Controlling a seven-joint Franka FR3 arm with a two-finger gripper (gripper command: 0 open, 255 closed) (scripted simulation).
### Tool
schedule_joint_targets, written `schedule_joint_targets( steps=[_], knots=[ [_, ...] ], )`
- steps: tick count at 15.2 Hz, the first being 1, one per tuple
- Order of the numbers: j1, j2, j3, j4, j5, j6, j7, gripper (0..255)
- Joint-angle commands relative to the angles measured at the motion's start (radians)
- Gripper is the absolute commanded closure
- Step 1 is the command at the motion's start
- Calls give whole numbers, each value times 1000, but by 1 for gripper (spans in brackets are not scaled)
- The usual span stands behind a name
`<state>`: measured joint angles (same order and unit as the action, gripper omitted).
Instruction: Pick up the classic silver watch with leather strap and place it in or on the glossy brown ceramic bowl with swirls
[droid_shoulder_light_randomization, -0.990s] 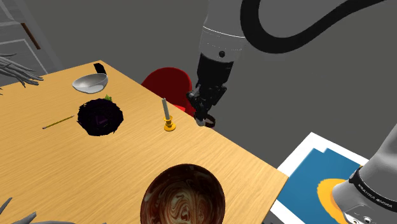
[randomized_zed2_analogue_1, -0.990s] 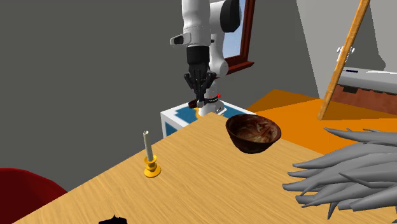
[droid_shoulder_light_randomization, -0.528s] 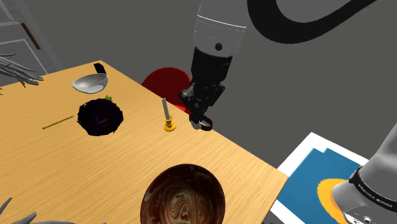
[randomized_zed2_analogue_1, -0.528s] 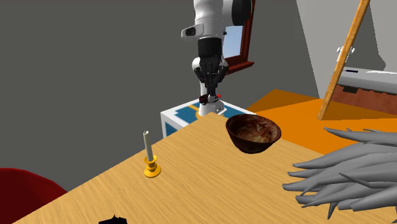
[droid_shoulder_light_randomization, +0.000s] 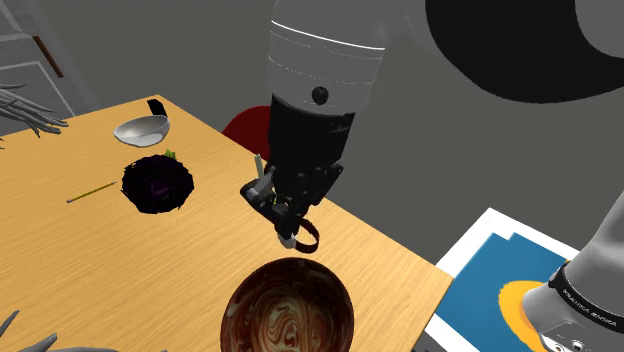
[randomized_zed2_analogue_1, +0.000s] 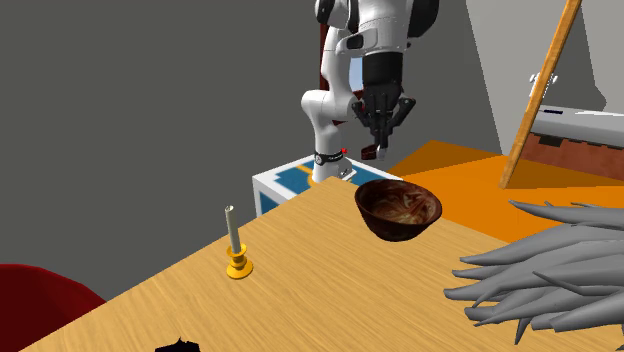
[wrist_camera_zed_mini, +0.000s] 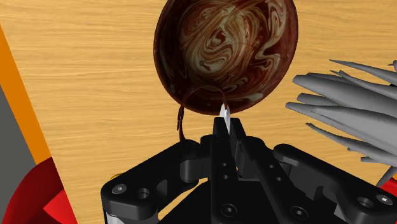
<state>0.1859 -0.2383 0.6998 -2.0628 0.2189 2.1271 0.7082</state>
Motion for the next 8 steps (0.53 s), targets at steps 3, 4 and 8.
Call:
schedule_joint_targets(
  steps=[3,4,8],
  knots=[
    [13,70,97,86,-73,-13,149,255],
    [16,84,113,101,-89,-15,173,255],
    [17,94,119,54,-94,38,177,255]
  ],
)
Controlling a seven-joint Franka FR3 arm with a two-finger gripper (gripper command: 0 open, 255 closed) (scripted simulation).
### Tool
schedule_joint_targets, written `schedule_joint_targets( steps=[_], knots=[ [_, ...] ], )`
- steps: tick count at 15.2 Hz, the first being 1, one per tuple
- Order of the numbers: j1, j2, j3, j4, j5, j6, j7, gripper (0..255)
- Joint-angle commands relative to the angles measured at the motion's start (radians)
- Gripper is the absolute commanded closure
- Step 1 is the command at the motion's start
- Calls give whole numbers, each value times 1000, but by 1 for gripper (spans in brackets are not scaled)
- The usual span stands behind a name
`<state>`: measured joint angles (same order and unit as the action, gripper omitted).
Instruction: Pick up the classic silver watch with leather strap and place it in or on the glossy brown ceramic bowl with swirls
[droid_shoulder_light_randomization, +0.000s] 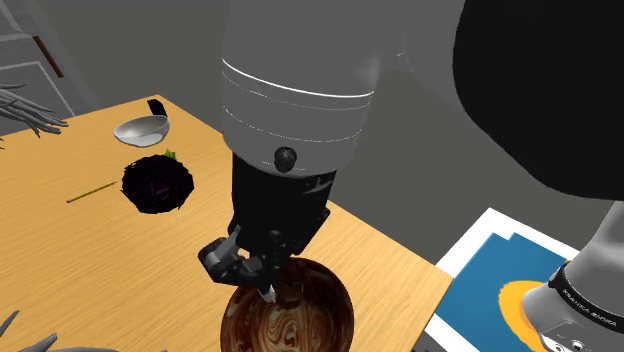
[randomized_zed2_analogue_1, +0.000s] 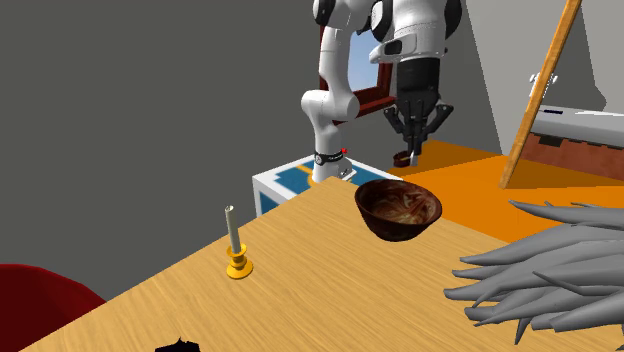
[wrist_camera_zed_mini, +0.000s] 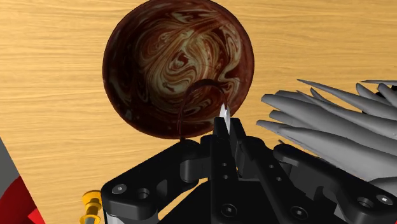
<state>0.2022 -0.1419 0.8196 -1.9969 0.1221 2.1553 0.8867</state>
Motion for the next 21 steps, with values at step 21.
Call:
schedule_joint_targets(
  steps=[21],
  knots=[
    [-2,72,31,-149,-60,202,43,255]
  ],
)
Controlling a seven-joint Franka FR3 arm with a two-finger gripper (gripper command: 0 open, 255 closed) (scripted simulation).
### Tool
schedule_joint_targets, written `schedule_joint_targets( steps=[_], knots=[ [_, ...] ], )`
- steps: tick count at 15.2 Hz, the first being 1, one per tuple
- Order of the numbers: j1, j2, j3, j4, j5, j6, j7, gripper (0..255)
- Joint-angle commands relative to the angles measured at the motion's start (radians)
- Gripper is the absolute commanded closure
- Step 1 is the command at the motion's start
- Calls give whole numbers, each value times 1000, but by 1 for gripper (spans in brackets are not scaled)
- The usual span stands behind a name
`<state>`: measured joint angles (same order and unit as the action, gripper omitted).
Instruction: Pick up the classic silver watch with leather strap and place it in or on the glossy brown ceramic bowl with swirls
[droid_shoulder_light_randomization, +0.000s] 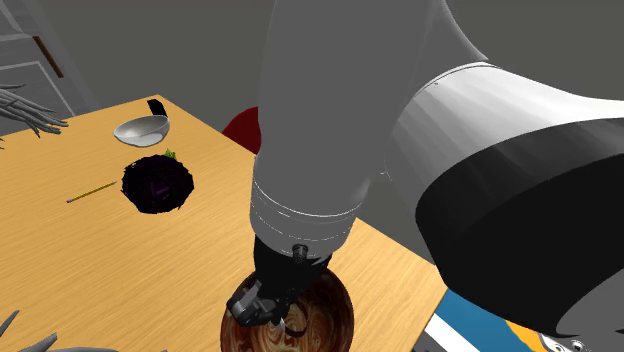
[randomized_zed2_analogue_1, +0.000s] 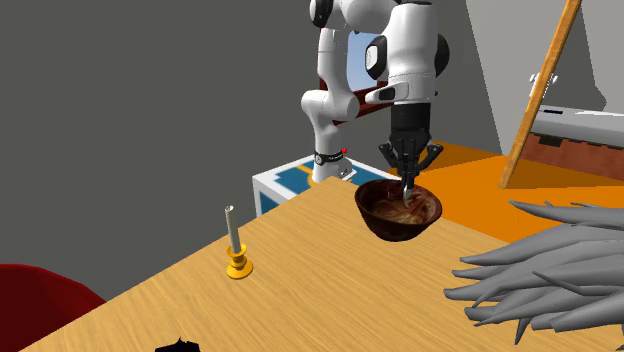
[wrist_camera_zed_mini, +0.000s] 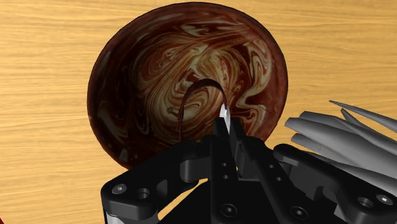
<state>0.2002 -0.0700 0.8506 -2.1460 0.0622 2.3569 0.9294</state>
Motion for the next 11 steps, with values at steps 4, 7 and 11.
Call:
schedule_joint_targets(
  steps=[4,7,11],
  knots=[
    [0,0,0,0,0,0,0,0],
    [0,0,0,0,0,0,0,0],
    [11,-110,-39,42,100,-124,-71,0]
  ],
)
